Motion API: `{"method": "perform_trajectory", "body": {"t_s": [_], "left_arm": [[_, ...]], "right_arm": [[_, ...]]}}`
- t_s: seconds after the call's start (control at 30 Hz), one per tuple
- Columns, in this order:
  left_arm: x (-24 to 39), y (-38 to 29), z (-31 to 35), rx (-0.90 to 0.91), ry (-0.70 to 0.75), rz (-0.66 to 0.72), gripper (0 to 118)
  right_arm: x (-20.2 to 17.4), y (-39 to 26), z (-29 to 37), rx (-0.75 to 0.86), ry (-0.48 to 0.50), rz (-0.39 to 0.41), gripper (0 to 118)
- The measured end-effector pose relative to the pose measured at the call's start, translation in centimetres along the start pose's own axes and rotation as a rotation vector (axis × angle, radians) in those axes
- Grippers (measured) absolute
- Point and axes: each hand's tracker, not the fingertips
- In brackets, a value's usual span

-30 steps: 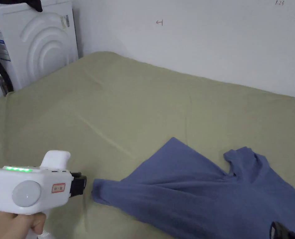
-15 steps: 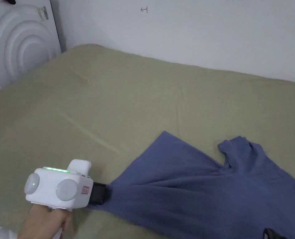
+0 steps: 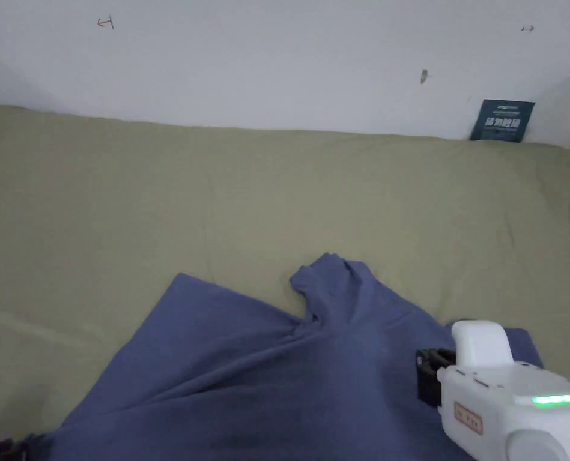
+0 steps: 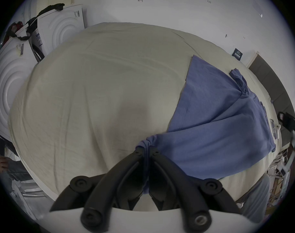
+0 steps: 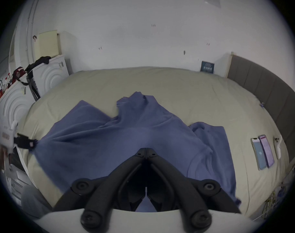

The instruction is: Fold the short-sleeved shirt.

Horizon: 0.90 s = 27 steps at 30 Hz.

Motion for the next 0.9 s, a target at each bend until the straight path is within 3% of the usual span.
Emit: {"method": "perform_trajectory", "body": {"t_s": [0.03,0.13,0.2,0.23,0.27,0.3,0.33,0.4,0.47,0.5,0.57,0.63,0.7,0.73,0.77,0.8,0.9], "left_arm": [[0.0,-0.1,0.1,0.003,-0.009,0.015,3],[0.1,0.0,0.0,0.002,-0.014,0.026,3],[0.3,0.3,-0.2,-0.001,-0.010,0.027,3],[0.4,0.3,-0.3,-0.003,-0.005,0.015,3],[0.5,0.4,-0.3,-0.004,-0.001,0.008,3],[0.6,0.4,-0.2,-0.005,0.001,0.002,3],[0.6,0.6,-0.4,-0.008,0.001,-0.004,3],[0.5,0.6,-0.4,-0.010,-0.003,0.001,3],[0.2,0.7,-0.8,-0.013,-0.009,0.006,3],[0.2,0.7,-0.9,-0.013,-0.010,0.009,3],[0.4,0.9,-1.0,-0.016,-0.006,0.008,3],[-1.1,0.7,-1.8,-0.018,-0.002,-0.001,3],[-1.4,0.9,-1.9,-0.019,0.002,-0.009,3],[-0.8,0.9,-1.6,-0.018,0.005,-0.007,3],[-0.6,0.9,-1.4,-0.018,0.001,-0.006,3],[-0.6,1.0,-1.2,-0.018,-0.001,0.001,3],[-0.4,1.2,0.3,0.009,0.002,0.010,3]], "right_arm": [[1.1,1.3,-2.2,-0.024,0.000,-0.028,2],[2.9,4.6,-7.4,-0.065,-0.051,0.049,2],[4.0,6.5,-10.7,-0.120,-0.048,0.058,2],[4.6,7.5,-12.3,-0.137,-0.046,0.048,14],[5.1,8.2,-13.9,-0.171,-0.066,0.047,64],[5.4,8.8,-15.1,-0.199,-0.086,0.056,102],[5.8,9.3,-16.8,-0.281,-0.097,0.084,115],[6.1,9.4,-18.6,-0.326,-0.086,0.139,107],[5.9,8.7,-20.4,-0.463,-0.150,0.237,106],[6.0,8.2,-20.9,-0.479,-0.125,0.227,106],[6.5,8.7,-20.7,-0.464,-0.113,0.071,102],[6.7,8.6,-20.2,-0.439,-0.073,0.054,100],[6.5,9.1,-18.7,-0.408,-0.015,0.045,73],[6.5,9.4,-17.6,-0.383,0.027,0.039,42],[6.5,9.6,-16.5,-0.366,0.039,0.034,4],[5.9,9.6,-15.6,-0.325,-0.019,0.035,4],[5.3,10.6,-10.7,-0.231,0.036,0.060,4]]}}
